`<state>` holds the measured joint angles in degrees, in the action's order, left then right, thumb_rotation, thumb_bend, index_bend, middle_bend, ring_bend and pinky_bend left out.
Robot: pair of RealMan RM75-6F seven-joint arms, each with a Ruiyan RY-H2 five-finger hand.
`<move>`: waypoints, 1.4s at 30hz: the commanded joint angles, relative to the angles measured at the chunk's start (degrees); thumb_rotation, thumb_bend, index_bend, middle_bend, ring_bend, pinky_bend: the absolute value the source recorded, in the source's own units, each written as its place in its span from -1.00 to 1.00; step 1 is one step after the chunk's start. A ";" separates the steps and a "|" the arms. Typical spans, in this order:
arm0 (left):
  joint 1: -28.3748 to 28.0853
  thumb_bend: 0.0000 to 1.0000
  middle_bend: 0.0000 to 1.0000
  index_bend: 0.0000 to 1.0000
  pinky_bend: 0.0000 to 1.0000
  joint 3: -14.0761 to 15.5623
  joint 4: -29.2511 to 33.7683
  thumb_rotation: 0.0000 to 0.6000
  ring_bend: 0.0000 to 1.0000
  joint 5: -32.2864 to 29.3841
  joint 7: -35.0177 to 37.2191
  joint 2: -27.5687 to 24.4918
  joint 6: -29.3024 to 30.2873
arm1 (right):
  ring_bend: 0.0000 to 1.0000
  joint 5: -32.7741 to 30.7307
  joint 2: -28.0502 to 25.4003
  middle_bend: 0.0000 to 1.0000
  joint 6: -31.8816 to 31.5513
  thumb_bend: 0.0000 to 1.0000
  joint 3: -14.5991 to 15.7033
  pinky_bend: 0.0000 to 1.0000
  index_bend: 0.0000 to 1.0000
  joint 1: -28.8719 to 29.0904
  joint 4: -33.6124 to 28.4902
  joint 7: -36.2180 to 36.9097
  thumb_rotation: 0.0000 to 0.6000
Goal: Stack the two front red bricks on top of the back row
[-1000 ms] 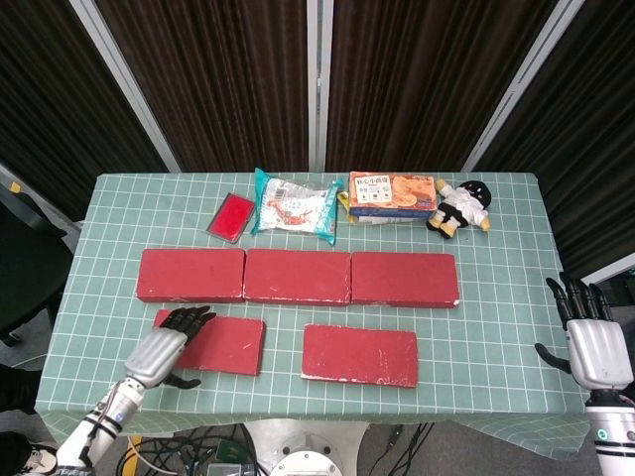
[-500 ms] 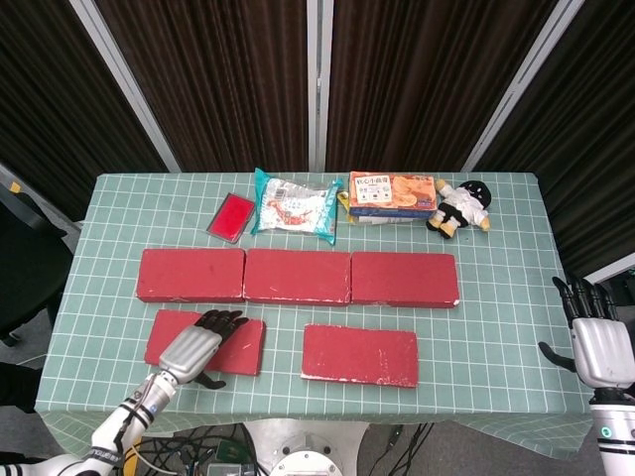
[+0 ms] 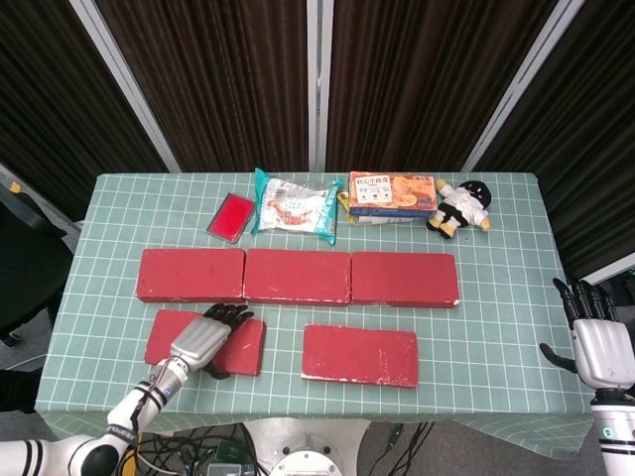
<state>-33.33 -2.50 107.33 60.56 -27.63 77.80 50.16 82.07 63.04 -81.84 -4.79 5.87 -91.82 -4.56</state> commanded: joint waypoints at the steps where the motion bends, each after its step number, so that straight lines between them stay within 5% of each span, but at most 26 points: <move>1: -0.91 -1.00 -1.00 -0.92 -1.00 0.25 -0.31 1.00 -1.00 -1.51 -0.43 0.04 -0.18 | -1.00 -0.11 0.09 -1.00 0.00 -0.81 -0.02 -1.00 -1.00 -0.03 0.12 0.07 1.00; 10: -2.79 -1.00 -0.98 -0.92 -1.00 0.82 -0.57 1.00 -1.00 -5.69 0.04 -0.21 -0.51 | -1.00 -0.52 0.60 -1.00 0.27 -0.81 -0.14 -1.00 -1.00 0.04 0.71 0.35 1.00; 17: -3.97 -0.98 -0.77 -0.92 -1.00 1.85 0.15 1.00 -1.00 -7.34 0.17 -1.03 -0.75 | -1.00 -0.80 0.75 -1.00 0.31 -0.81 -0.19 -1.00 -1.00 -0.01 0.91 0.26 1.00; 28: -5.52 -0.70 -0.63 -0.90 -1.00 3.19 0.78 1.00 -1.00 -8.98 -1.95 -0.82 1.73 | -1.00 -1.04 0.72 -1.00 0.12 -0.81 -0.30 -1.00 -1.00 -0.14 0.83 0.18 1.00; 42: -7.78 -0.62 -0.56 -0.88 -1.00 2.18 9.36 1.00 -1.00 -6.65 -3.46 -7.56 4.30 | -1.00 -0.94 0.33 -1.00 -0.65 -0.81 -0.63 -1.00 -1.00 -0.38 0.64 0.49 1.00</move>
<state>-40.41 0.35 115.86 53.80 -30.72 71.18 54.20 81.13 63.39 -82.48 -5.41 5.50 -91.16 -4.08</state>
